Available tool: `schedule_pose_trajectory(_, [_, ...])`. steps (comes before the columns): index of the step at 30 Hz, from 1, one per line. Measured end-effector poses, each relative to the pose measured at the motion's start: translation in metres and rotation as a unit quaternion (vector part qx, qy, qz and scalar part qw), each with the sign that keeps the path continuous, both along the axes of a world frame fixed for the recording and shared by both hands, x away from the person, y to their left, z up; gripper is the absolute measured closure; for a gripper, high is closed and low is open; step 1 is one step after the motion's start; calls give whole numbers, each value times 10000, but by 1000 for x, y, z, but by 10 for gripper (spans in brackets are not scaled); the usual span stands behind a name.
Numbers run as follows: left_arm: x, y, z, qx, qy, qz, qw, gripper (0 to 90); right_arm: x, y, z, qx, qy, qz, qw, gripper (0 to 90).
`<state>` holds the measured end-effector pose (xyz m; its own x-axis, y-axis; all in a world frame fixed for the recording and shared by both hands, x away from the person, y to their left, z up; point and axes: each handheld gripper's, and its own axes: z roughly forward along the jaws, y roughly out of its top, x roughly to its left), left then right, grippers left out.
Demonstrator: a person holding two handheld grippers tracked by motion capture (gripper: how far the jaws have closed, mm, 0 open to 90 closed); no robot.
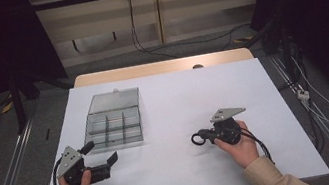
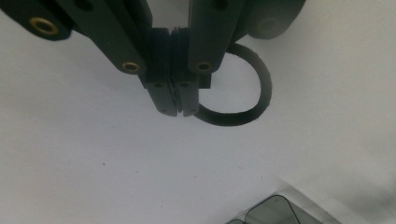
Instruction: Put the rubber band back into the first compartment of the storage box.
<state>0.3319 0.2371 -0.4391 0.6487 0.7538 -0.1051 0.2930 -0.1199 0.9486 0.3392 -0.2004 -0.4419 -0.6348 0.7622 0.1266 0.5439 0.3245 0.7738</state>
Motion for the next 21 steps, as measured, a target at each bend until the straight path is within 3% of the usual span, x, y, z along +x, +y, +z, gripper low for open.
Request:
schedule_pose_trajectory(13, [3,-7,-1,-7,42,-100,9999,33,3,7,-2,-48,68,39,10000,886])
schedule_pose_trajectory(21, [6,-9,0,-12,49,-88,9999,34,3,23,-4,-121,98,204,9997,885])
